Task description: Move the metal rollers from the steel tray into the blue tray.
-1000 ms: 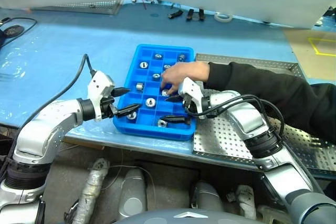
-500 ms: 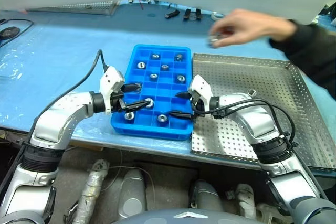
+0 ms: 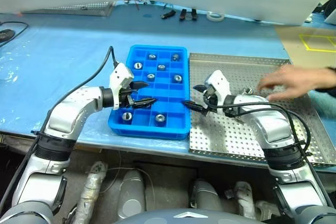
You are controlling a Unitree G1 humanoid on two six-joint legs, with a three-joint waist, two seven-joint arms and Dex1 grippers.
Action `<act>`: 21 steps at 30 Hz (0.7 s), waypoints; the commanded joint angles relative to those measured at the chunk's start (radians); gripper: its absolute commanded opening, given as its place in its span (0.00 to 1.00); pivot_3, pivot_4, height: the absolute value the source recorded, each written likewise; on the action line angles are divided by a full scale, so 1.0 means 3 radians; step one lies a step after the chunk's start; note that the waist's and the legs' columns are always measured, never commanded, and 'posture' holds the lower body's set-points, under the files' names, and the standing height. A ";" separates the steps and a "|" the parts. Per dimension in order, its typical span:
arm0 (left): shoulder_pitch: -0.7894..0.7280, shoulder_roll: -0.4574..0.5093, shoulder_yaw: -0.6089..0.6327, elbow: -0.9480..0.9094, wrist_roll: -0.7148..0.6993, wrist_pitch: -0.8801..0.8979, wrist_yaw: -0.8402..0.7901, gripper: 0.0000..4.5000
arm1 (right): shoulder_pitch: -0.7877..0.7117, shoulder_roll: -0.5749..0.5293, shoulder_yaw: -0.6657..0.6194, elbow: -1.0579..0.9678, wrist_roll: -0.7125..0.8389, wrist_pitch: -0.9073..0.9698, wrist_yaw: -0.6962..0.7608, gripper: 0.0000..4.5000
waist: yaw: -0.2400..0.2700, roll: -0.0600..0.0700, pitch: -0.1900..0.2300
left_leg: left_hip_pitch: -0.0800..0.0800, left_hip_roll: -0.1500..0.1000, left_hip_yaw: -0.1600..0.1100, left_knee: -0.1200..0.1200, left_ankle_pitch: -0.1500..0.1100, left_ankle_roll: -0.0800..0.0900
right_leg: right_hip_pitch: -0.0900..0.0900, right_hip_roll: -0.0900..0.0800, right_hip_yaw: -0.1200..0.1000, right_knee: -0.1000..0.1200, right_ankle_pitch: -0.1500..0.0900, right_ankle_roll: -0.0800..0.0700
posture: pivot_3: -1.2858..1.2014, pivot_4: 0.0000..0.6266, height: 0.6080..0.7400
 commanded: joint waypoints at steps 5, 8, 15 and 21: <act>-0.0279 -0.0164 -0.0121 0.0316 0.0123 -0.0252 -0.0236 0.89 | 0.0419 -0.0236 -0.0617 -0.0414 0.0081 0.0150 -0.0288 0.95 | -0.0062 0.0000 0.0000 | 0.0000 0.0000 0.0001 0.0002 -0.0002 0.0002 | 0.0001 0.0001 0.0002 -0.0002 0.0000 0.0000 | 0.45 0.24 1.00; -0.0383 -0.0241 -0.0171 0.0473 0.0174 -0.0337 -0.0325 0.89 | 0.0630 -0.0296 -0.0749 -0.0525 0.0111 0.0172 -0.0331 0.95 | -0.0087 0.0000 0.0000 | 0.0001 0.0002 0.0002 0.0002 -0.0002 0.0003 | 0.0001 0.0002 0.0003 -0.0002 0.0000 0.0000 | 0.44 0.24 1.00; -0.0510 -0.0326 -0.0196 0.0694 0.0268 -0.0469 -0.0468 0.89 | 0.0902 -0.0302 -0.0888 -0.0714 0.0189 0.0204 -0.0414 0.95 | -0.0165 0.0001 0.0000 | 0.0004 0.0003 0.0007 0.0004 -0.0006 0.0010 | 0.0001 0.0002 0.0005 -0.0002 0.0002 -0.0002 | 0.42 0.24 1.00; -0.0500 -0.0343 -0.0187 0.0720 0.0310 -0.0499 -0.0516 0.89 | 0.1155 -0.0389 -0.1028 -0.0462 0.0112 0.0057 -0.0456 0.95 | -0.0175 0.0001 0.0000 | 0.0004 0.0002 0.0009 0.0005 -0.0013 0.0021 | 0.0003 0.0001 0.0006 -0.0005 0.0002 -0.0002 | 0.42 0.24 1.00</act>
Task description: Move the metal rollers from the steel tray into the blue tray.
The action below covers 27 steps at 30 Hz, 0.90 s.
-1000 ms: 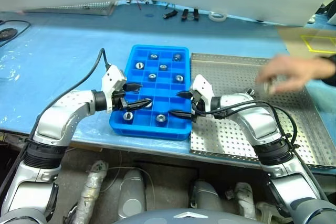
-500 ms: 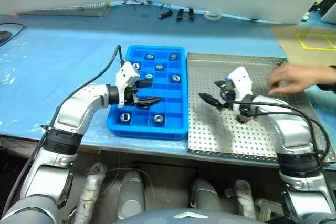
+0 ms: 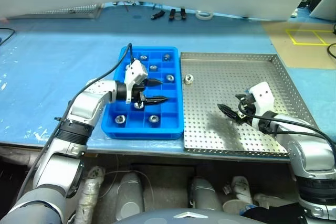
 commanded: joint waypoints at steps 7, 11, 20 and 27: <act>0.0014 0.0015 0.0033 -0.0149 0.0013 -0.0025 -0.0037 0.89 | 0.0232 -0.0069 -0.0144 0.0340 -0.0055 -0.0308 -0.0050 0.95 | -0.0028 0.0000 0.0000 | 0.0001 -0.0001 0.0001 0.0002 -0.0002 0.0003 | 0.0002 -0.0002 0.0000 -0.0001 0.0000 0.0000 | 0.43 0.24 1.00; 0.0023 0.0031 0.0042 -0.0175 0.0013 -0.0004 -0.0030 0.89 | 0.0207 -0.0026 -0.0048 0.0411 -0.0077 -0.0365 -0.0079 0.95 | -0.0049 0.0000 0.0000 | 0.0001 -0.0001 0.0001 0.0002 -0.0002 0.0004 | 0.0002 -0.0002 0.0000 -0.0001 0.0000 0.0000 | 0.43 0.24 1.00; 0.0072 0.0068 0.0071 -0.0289 -0.0006 0.0085 0.0004 0.89 | 0.0134 0.0013 0.0030 0.0423 -0.0046 -0.0419 -0.0069 0.75 | -0.0048 0.0000 0.0000 | 0.0001 -0.0001 0.0001 0.0002 -0.0003 0.0005 | 0.0002 -0.0002 0.0000 -0.0001 0.0000 0.0000 | 0.44 0.24 1.00; 0.0098 0.0067 0.0084 -0.0339 -0.0001 0.0120 0.0042 0.89 | 0.0025 -0.0005 0.0115 0.0406 -0.0048 -0.0445 -0.0014 0.38 | -0.0045 0.0000 0.0000 | 0.0001 -0.0001 0.0002 0.0002 -0.0003 0.0005 | 0.0002 -0.0002 0.0000 -0.0001 0.0000 0.0000 | 0.44 0.24 1.00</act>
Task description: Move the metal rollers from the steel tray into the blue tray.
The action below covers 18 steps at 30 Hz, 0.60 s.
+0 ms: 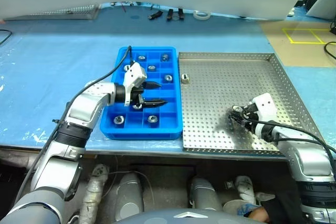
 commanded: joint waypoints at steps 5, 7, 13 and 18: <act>0.0120 0.0120 0.0158 -0.0322 -0.0085 0.0101 0.0066 0.89 | -0.0319 -0.0022 0.0166 -0.0197 0.0136 0.0019 0.0187 0.38 | -0.0008 0.0000 0.0000 | 0.0000 0.0000 0.0001 0.0000 0.0000 0.0001 | 0.0000 0.0000 0.0000 0.0000 0.0000 0.0000 | 0.47 0.24 1.00; 0.0191 0.0179 0.0202 -0.0419 -0.0113 0.0157 0.0092 0.89 | -0.0487 -0.0003 0.0253 -0.0204 0.0179 0.0039 0.0266 0.38 | -0.0012 0.0000 0.0000 | 0.0002 0.0002 0.0001 -0.0001 0.0000 0.0000 | -0.0001 0.0001 -0.0001 0.0000 0.0001 -0.0002 | 0.48 0.24 1.00; 0.0587 0.0435 0.0455 -0.0926 -0.0288 0.0435 0.0229 0.89 | -0.1097 0.0135 0.0760 0.0071 0.0179 -0.0057 0.0626 0.38 | 0.0028 0.0001 0.0000 | 0.0002 0.0004 0.0000 -0.0002 0.0000 -0.0001 | -0.0002 0.0001 -0.0003 0.0001 0.0002 -0.0003 | 0.53 0.24 1.00; 0.0973 0.0564 0.0705 -0.1366 -0.0406 0.0640 0.0471 0.89 | -0.1467 0.0256 0.1134 0.0396 0.0080 -0.0252 0.0936 0.38 | 0.0180 0.0001 0.0000 | -0.0002 0.0003 -0.0001 -0.0004 0.0000 -0.0001 | -0.0004 0.0000 -0.0008 -0.0001 0.0001 -0.0004 | 0.58 0.24 1.00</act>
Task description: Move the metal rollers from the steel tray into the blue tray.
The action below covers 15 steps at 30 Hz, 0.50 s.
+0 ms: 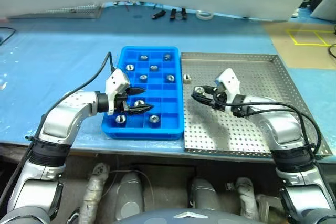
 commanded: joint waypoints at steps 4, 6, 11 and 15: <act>0.0458 0.0122 0.0428 -0.0649 -0.0199 0.0229 0.0366 0.89 | -0.0526 0.0278 0.0295 0.0513 -0.0120 -0.0397 0.0291 0.38 | 0.0082 -0.0001 0.0000 | -0.0001 0.0001 -0.0003 0.0000 0.0001 -0.0003 | 0.0000 -0.0001 -0.0003 0.0002 0.0000 0.0000 | 0.61 0.24 1.00; 0.0597 0.0128 0.0517 -0.0801 -0.0248 0.0293 0.0468 0.89 | -0.0732 0.0416 0.0323 0.0852 -0.0200 -0.0545 0.0291 0.38 | 0.0109 -0.0001 0.0000 | 0.0000 0.0001 -0.0005 0.0000 0.0003 -0.0005 | -0.0002 -0.0001 -0.0003 0.0006 0.0001 -0.0001 | 0.62 0.24 1.00; 0.0762 0.0155 0.0606 -0.1008 -0.0352 0.0387 0.0618 0.89 | -0.0996 0.0591 0.0338 0.1291 -0.0280 -0.0733 0.0398 0.38 | 0.0209 -0.0001 0.0000 | -0.0004 0.0001 -0.0009 -0.0001 0.0004 -0.0007 | -0.0003 0.0000 -0.0007 0.0004 0.0002 -0.0003 | 0.64 0.24 1.00; 0.0787 0.0177 0.0614 -0.1042 -0.0397 0.0408 0.0684 0.89 | -0.1058 0.0702 0.0431 0.1500 -0.0483 -0.0927 0.0320 0.38 | 0.0235 -0.0001 0.0000 | -0.0008 0.0000 -0.0012 -0.0002 0.0004 -0.0007 | -0.0003 0.0001 -0.0008 0.0001 0.0001 -0.0002 | 0.64 0.24 1.00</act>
